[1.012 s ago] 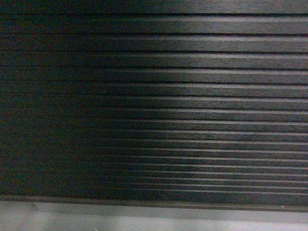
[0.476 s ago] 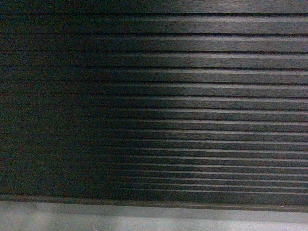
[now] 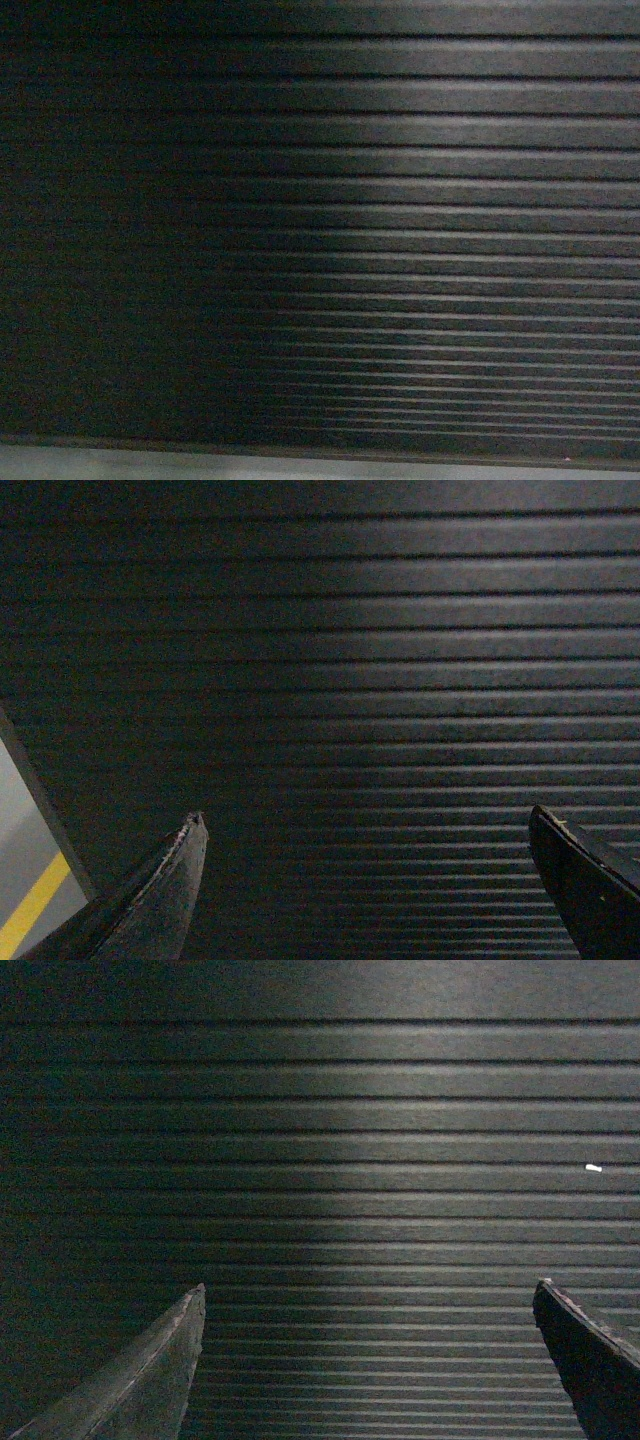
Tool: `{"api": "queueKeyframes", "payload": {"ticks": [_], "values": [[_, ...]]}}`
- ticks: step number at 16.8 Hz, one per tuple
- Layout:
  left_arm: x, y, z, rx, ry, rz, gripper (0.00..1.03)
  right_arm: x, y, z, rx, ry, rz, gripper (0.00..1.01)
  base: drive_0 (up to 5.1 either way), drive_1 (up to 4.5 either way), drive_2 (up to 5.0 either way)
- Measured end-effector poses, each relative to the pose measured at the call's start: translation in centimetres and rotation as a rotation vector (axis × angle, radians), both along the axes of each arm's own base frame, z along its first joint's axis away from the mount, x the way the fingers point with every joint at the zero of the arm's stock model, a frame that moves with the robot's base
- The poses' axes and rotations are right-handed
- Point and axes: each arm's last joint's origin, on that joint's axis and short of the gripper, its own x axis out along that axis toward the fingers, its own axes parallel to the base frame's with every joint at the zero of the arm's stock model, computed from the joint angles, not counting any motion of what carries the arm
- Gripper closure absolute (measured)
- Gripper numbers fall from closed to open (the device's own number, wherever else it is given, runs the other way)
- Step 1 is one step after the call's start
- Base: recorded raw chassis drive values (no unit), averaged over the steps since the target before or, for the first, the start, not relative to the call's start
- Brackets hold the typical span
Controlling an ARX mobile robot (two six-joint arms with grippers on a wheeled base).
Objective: Place dark red mango on scale at checkout
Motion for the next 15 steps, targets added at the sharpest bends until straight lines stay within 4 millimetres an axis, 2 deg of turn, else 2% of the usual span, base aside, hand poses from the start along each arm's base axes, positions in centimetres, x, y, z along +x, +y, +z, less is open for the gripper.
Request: {"api": "queueKeyframes", "payload": {"ticks": [15], "values": [[0.0, -0.01, -0.01, 0.0, 0.001, -0.002, 0.05, 0.0, 0.0, 0.0, 0.001, 0.0, -0.002, 0.03, 0.0, 0.0, 0.0]]}}
